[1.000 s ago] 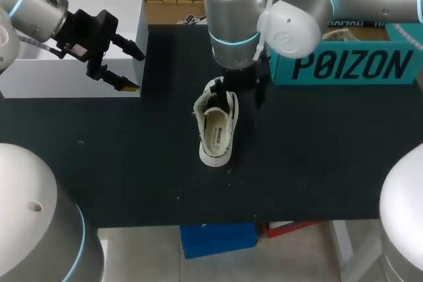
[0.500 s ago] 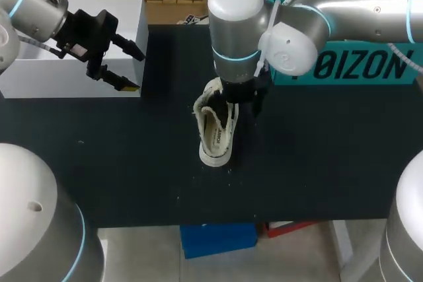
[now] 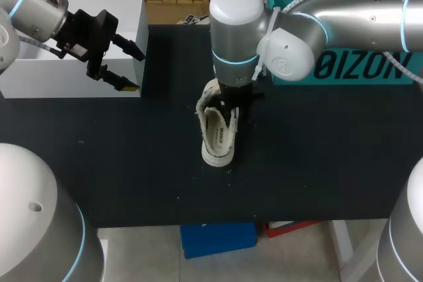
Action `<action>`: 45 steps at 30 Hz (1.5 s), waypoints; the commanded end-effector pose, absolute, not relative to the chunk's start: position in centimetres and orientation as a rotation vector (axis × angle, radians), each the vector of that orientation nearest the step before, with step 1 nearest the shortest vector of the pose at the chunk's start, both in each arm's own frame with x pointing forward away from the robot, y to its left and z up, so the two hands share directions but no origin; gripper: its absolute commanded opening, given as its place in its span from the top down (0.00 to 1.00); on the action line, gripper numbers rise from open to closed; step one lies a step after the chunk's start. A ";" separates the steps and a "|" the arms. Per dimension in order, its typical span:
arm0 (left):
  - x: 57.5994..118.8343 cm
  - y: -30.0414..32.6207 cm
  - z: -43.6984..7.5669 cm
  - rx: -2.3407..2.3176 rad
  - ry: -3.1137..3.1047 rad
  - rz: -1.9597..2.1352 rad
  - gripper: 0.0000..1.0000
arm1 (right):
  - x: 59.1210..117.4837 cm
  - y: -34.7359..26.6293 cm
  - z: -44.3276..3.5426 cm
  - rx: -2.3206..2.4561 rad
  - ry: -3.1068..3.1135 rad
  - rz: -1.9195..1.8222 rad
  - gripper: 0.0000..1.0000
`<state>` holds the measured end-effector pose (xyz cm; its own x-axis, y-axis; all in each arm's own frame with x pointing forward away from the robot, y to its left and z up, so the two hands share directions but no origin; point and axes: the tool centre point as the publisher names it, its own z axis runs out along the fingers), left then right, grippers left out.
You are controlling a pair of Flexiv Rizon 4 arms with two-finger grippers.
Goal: Take the shoe out of the shoebox, open the shoe tongue, remove and reinsert the insole, then place the shoe into the shoebox
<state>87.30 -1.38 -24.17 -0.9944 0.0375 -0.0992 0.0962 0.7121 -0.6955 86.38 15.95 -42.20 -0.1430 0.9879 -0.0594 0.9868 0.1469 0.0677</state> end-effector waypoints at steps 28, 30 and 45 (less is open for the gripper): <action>87.3 -1.4 -24.3 0.111 2.832 -1.156 0.00 | 85.4 13.0 -31.4 1.438 2.567 0.013 1.00; 87.3 -1.4 -24.3 0.111 2.832 -1.156 0.00 | 85.2 12.6 -30.2 1.247 2.670 -0.027 1.00; 87.3 -1.4 -24.3 0.111 2.832 -1.156 0.00 | 87.5 7.6 -22.3 0.224 2.954 -0.107 1.00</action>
<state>87.31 -1.38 -24.17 -0.9944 0.0375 -0.0992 0.0962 0.7120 -0.6955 87.94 8.42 -24.95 -0.8071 0.5523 -0.2087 0.5635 0.8261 0.0068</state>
